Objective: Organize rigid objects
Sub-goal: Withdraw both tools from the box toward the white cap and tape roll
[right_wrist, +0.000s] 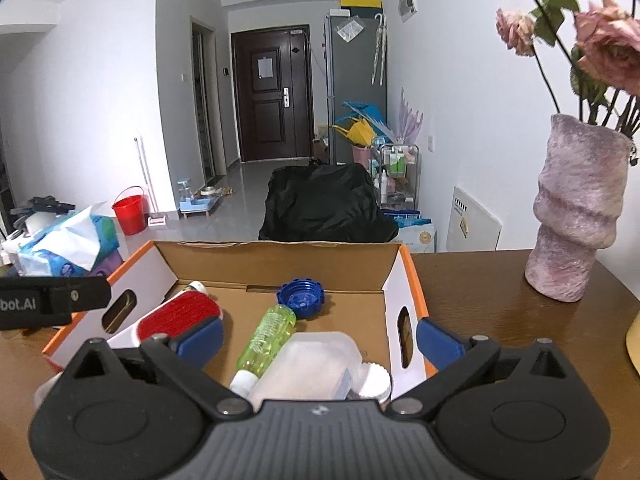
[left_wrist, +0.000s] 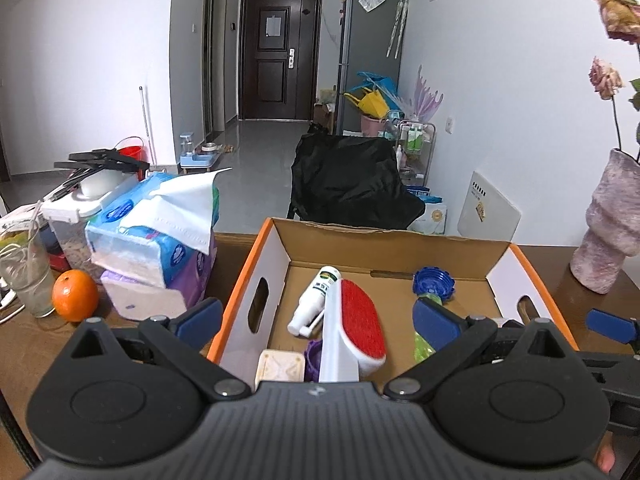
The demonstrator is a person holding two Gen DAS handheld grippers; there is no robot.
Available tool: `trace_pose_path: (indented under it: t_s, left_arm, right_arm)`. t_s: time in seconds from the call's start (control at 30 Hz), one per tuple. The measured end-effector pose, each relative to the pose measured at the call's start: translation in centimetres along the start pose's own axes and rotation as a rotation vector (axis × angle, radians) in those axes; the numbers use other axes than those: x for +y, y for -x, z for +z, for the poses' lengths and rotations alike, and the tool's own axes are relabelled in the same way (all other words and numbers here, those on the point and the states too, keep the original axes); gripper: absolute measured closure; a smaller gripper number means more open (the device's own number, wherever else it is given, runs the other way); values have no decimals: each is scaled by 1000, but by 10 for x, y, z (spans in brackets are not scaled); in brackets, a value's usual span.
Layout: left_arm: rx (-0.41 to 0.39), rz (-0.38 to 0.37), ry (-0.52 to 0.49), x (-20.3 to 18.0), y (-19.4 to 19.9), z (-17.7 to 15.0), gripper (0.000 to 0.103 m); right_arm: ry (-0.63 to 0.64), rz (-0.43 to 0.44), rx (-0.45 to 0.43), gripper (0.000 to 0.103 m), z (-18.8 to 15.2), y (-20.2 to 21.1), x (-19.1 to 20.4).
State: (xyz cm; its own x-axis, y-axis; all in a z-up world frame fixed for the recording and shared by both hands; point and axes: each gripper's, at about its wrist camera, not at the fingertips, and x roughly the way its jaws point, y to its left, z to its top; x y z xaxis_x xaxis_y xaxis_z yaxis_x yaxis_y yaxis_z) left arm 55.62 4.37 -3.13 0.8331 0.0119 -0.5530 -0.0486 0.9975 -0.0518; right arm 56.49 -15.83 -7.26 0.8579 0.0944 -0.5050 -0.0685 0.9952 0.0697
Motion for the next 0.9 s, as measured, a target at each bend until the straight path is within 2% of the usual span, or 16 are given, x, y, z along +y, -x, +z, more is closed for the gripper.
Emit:
trace_pose_path:
  t_s: [0.4, 0.9]
  left_arm:
    - [-26, -17, 4, 14, 56, -32, 0]
    - [-83, -13, -46, 19, 138, -80, 0]
  right_arm:
    - [5, 21, -49, 0, -25, 60, -1]
    - [28, 41, -123, 0, -62, 147, 2]
